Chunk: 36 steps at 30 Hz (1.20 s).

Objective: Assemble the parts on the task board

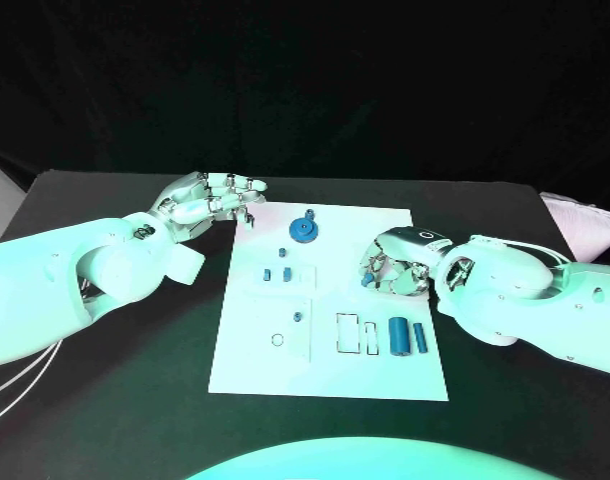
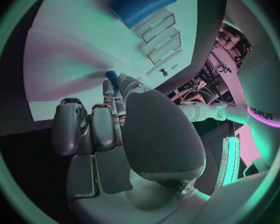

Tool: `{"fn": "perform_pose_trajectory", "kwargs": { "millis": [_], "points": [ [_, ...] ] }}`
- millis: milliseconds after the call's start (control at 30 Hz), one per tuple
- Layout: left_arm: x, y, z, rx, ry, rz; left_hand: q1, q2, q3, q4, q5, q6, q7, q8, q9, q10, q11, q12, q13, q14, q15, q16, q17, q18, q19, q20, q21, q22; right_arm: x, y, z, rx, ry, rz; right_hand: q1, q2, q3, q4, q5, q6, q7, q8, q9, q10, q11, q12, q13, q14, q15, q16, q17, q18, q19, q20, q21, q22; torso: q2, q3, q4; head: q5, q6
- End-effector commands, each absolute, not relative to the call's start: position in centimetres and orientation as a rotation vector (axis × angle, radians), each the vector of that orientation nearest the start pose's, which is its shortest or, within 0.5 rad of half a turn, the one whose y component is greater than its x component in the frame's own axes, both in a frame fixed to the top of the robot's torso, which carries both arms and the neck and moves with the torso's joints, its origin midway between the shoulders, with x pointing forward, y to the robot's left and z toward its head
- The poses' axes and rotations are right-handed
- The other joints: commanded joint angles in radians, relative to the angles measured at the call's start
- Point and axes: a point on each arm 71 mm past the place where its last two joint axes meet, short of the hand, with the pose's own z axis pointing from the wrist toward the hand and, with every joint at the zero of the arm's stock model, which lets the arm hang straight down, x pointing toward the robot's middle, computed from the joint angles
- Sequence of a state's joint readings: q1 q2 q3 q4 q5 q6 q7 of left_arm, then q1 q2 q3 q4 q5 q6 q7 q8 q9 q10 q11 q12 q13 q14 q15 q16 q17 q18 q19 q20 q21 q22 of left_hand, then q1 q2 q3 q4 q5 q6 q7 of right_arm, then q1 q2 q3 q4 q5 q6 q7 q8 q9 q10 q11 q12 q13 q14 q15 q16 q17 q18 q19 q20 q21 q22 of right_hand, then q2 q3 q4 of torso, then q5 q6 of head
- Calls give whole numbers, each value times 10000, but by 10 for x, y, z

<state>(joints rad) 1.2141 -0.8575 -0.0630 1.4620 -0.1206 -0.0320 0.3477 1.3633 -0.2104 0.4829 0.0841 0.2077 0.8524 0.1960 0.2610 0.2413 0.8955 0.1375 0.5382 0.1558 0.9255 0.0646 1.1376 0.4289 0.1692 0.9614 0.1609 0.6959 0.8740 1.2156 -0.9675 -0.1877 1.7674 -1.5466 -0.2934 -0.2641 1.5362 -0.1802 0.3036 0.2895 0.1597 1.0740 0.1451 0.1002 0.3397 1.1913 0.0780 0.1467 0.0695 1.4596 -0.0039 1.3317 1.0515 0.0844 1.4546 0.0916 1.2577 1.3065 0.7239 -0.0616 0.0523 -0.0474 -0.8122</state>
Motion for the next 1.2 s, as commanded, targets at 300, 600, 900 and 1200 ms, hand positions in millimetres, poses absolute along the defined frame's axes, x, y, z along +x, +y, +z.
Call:
{"fn": "perform_pose_trajectory", "kwargs": {
  "millis": [300, 600, 900, 1200],
  "points": [
    [491, 216, -183, -9380, 16265, -16931, 43, 41, -68, 15, -67, -21, 17, 38, -11, -52, -23, 34, -10, -11, 33, -35, 7, 141, 47, 7, -54, -13, 417, -193, -217, -2115, 17915, 5596, -560, 10, 1258, -42, -68, 443, -189, 285, 143, 620, -177, -141, 53, 236, -152, 328, 476, -246, 255, -90, 598, 580, 0, -1, 3, 3, -35],
    [491, 216, -183, -9384, 16274, -16927, 43, 41, -68, 15, -67, -21, 17, 38, -11, -52, -23, 34, -10, -11, 33, -35, 7, 141, 47, 7, -54, -13, 415, -192, -217, -1593, 17651, 5708, -497, 50, 1989, -503, 513, 545, -286, 551, 429, 974, -278, -258, 117, 241, -252, 380, 537, -289, 316, -187, 803, 785, -1, 0, 2, 8, -40],
    [492, 217, -183, -9399, 16257, -16884, 38, 60, -71, 29, -66, -19, 20, 47, -12, -61, -20, 39, -19, -12, 35, -38, 9, 140, 52, 7, -62, -19, 409, -196, -207, -380, 17518, 6037, -841, -22, 2496, -745, 780, 418, -267, 710, 682, 1088, -272, -389, 151, 225, -242, 366, 496, -304, 329, -189, 869, 868, -16, 3, -1, -14, 4],
    [494, 218, -184, -9409, 16235, -16847, 38, 60, -71, 29, -66, -19, 20, 47, -12, -61, -20, 39, -19, -12, 35, -38, 9, 140, 52, 7, -62, -19, 400, -193, -180, -159, 16891, 6679, -997, -93, 2630, -920, 581, 375, -280, 805, 819, 1130, -283, -448, 175, 231, -251, 380, 516, -321, 356, -193, 950, 945, -8, 1, 4, 27, 55]
  ]
}}
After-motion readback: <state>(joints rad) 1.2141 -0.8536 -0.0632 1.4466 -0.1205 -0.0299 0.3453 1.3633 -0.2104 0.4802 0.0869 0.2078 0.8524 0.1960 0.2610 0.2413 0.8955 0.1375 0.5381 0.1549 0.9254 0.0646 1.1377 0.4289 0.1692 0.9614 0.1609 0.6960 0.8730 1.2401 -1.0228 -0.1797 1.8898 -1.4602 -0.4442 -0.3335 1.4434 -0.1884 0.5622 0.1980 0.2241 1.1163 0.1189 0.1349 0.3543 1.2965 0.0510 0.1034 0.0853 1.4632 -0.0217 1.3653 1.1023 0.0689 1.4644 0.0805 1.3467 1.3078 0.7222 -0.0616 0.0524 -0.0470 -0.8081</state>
